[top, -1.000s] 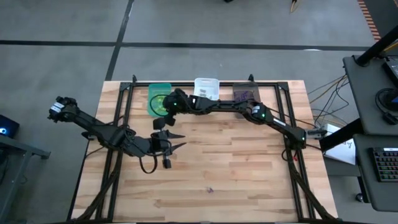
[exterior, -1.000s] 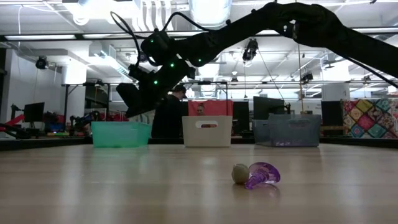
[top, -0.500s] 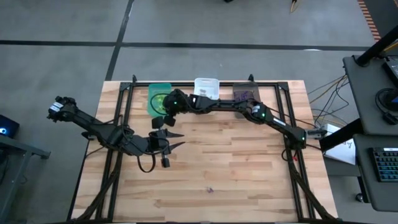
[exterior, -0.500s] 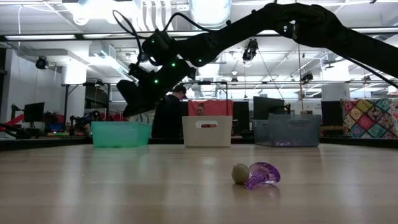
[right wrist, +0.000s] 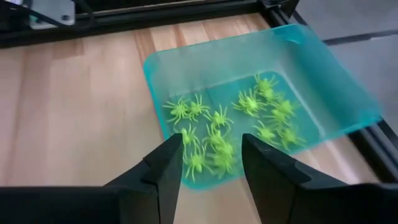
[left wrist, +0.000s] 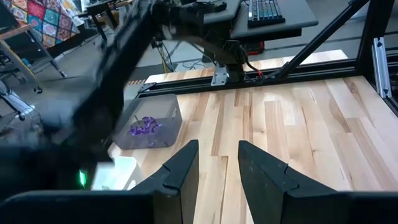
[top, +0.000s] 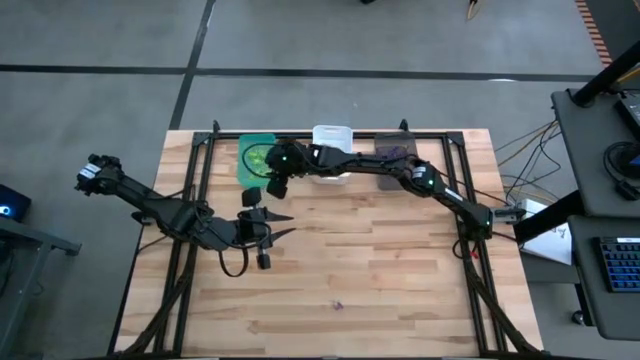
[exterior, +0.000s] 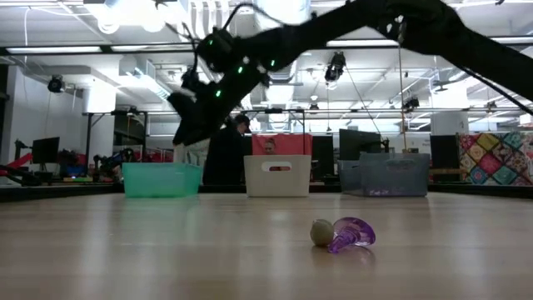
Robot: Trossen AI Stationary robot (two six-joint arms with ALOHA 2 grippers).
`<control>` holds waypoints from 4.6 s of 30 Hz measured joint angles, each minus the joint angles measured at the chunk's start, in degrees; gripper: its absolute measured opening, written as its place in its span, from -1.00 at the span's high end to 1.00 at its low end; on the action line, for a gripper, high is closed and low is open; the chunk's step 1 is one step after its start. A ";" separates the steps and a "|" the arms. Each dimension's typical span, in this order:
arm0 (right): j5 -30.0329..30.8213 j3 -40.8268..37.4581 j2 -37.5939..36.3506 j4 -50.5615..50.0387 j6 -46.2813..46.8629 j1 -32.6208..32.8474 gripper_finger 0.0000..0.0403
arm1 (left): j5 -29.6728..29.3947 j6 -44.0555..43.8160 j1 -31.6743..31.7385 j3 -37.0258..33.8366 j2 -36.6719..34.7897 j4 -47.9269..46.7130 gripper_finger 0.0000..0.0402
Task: Sort Halloween decoration
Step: Put the white skull toy into the white bin
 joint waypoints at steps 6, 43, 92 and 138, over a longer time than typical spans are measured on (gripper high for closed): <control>0.19 0.04 -5.84 -14.39 -1.00 0.79 0.28 | -0.02 -3.86 -1.04 0.17 -1.16 -2.69 0.53; 12.12 -43.00 -44.50 -22.44 13.34 35.22 0.49 | -0.20 -15.78 -10.90 0.42 7.73 0.20 0.53; 24.10 -74.62 -54.33 16.04 35.05 61.48 0.63 | 13.67 -6.76 -8.41 0.42 47.22 41.19 0.15; 24.17 -74.64 -49.60 20.36 35.41 62.23 0.66 | 13.68 -9.98 -6.38 0.52 57.61 53.01 0.14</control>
